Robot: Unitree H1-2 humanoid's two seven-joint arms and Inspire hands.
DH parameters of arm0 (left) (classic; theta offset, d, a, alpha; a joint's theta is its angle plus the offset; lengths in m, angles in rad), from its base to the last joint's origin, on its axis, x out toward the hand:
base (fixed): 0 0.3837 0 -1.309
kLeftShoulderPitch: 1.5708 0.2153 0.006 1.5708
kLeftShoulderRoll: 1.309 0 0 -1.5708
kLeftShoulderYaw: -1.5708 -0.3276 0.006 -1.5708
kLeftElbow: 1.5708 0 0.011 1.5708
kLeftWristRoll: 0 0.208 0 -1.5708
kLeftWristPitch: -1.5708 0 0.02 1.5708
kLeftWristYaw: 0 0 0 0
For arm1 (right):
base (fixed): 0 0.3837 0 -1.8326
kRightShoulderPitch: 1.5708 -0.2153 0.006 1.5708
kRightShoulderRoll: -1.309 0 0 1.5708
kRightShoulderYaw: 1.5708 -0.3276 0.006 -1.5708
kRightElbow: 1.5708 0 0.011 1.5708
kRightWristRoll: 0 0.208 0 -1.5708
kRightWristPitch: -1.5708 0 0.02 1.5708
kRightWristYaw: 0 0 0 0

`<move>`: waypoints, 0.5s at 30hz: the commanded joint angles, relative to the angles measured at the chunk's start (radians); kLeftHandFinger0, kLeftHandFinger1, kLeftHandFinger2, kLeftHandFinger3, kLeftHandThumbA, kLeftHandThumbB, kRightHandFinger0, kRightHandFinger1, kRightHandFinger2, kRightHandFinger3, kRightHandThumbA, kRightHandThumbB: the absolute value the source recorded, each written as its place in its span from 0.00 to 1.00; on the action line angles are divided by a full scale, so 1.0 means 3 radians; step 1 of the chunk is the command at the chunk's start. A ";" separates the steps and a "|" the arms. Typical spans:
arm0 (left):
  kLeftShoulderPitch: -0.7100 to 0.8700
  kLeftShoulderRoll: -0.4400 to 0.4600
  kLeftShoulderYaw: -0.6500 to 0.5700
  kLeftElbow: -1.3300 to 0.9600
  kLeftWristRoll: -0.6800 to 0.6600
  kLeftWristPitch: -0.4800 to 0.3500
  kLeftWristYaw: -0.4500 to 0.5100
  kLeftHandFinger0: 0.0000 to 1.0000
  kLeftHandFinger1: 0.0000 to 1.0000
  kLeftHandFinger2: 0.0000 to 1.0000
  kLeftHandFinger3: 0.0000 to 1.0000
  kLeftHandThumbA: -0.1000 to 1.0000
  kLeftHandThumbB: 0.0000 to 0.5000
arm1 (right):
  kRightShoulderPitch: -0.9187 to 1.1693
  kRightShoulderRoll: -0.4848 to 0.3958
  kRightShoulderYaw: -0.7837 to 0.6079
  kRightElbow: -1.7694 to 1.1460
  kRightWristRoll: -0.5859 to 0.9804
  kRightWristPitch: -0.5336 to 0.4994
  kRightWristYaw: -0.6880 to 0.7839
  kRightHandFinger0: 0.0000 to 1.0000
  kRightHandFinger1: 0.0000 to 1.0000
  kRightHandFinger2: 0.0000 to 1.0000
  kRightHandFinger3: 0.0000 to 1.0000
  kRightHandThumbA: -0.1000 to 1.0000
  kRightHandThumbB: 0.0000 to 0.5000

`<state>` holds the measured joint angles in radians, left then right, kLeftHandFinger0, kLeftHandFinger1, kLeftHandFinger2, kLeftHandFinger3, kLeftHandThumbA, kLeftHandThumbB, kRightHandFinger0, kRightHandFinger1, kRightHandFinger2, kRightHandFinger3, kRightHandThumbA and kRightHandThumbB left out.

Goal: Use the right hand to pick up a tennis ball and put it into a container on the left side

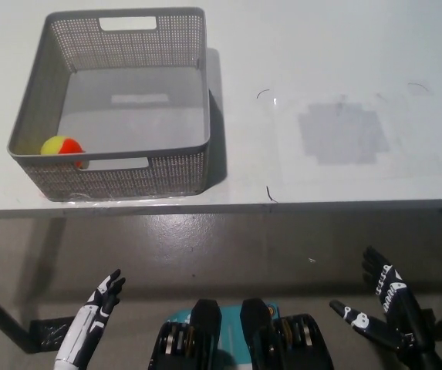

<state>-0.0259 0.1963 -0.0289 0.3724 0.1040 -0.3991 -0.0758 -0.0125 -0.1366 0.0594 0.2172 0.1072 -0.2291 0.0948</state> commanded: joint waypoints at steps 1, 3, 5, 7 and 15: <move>-0.0077 0.0021 0.0020 -0.0057 -0.0003 -0.0106 0.0031 1.00 1.00 1.00 1.00 1.00 0.66 | -0.0088 -0.0014 -0.0062 0.0001 0.0054 -0.0013 0.0074 1.00 1.00 1.00 1.00 1.00 0.39; -0.0081 0.0020 0.0021 -0.0043 -0.0004 -0.0127 0.0036 1.00 1.00 1.00 1.00 1.00 0.65 | -0.0097 -0.0017 -0.0062 0.0023 0.0066 -0.0036 0.0094 1.00 1.00 1.00 1.00 1.00 0.42; -0.0082 0.0015 0.0026 -0.0044 -0.0013 -0.0111 0.0036 1.00 1.00 1.00 1.00 1.00 0.66 | -0.0099 -0.0015 -0.0063 0.0030 0.0059 -0.0033 0.0091 1.00 1.00 1.00 1.00 1.00 0.41; -0.0088 0.0017 0.0025 -0.0031 -0.0020 -0.0118 0.0029 1.00 1.00 1.00 1.00 1.00 0.66 | -0.0100 -0.0017 -0.0063 0.0037 0.0089 -0.0027 0.0121 1.00 1.00 1.00 1.00 1.00 0.42; -0.0080 0.0010 0.0032 -0.0045 -0.0034 -0.0121 0.0029 1.00 1.00 1.00 1.00 1.00 0.64 | -0.0094 -0.0026 -0.0057 0.0041 0.0117 -0.0031 0.0190 1.00 1.00 1.00 1.00 1.00 0.37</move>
<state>-0.0369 0.1962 -0.0265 0.3730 0.1041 -0.4001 -0.0755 -0.0214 -0.1367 0.0584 0.2366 0.1194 -0.2237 0.1229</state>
